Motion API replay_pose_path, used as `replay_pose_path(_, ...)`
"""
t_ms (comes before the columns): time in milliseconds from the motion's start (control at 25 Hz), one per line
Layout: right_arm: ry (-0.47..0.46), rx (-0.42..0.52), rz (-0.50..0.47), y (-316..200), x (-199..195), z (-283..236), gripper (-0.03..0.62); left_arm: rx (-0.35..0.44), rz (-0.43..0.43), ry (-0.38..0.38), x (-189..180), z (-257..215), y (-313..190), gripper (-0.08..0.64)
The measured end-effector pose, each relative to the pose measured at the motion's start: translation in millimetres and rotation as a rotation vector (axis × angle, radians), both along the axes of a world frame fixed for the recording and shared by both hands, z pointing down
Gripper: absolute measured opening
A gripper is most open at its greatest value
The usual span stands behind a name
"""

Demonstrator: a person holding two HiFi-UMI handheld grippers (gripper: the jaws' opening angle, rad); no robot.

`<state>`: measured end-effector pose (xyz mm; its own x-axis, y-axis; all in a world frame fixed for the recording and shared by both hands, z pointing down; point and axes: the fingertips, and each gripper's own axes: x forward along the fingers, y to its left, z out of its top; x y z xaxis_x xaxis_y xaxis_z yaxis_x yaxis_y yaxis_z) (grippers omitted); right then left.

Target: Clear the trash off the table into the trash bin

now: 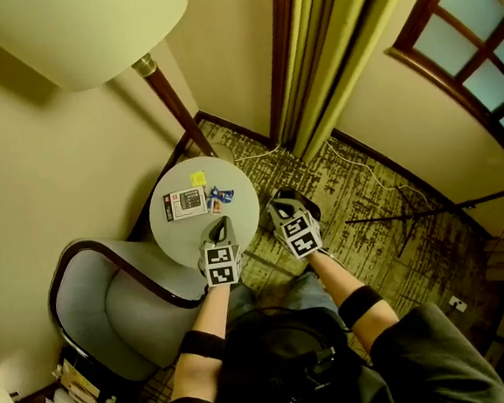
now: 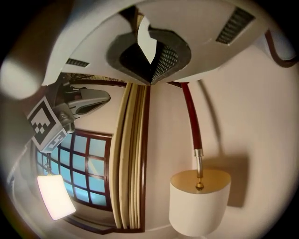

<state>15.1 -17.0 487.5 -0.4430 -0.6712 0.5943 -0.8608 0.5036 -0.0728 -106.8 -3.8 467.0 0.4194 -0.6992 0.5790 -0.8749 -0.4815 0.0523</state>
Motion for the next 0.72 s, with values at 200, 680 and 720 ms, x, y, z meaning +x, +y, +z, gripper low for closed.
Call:
replay_pose_path(200,-0.01,0.021,-0.163,6,-76,-14,0.0,0.009,-0.108,-0.01,-63,-9,12,0.001)
replay_pose_path(680,-0.008,0.025,-0.414,35,-191,-17,0.0,0.022,-0.272,-0.005,-163,-12,39,0.001)
replay_pose_path(720,-0.005,0.024,-0.419,36,-193,-17,0.0,0.019,-0.272,-0.005,-165,-10,40,0.001)
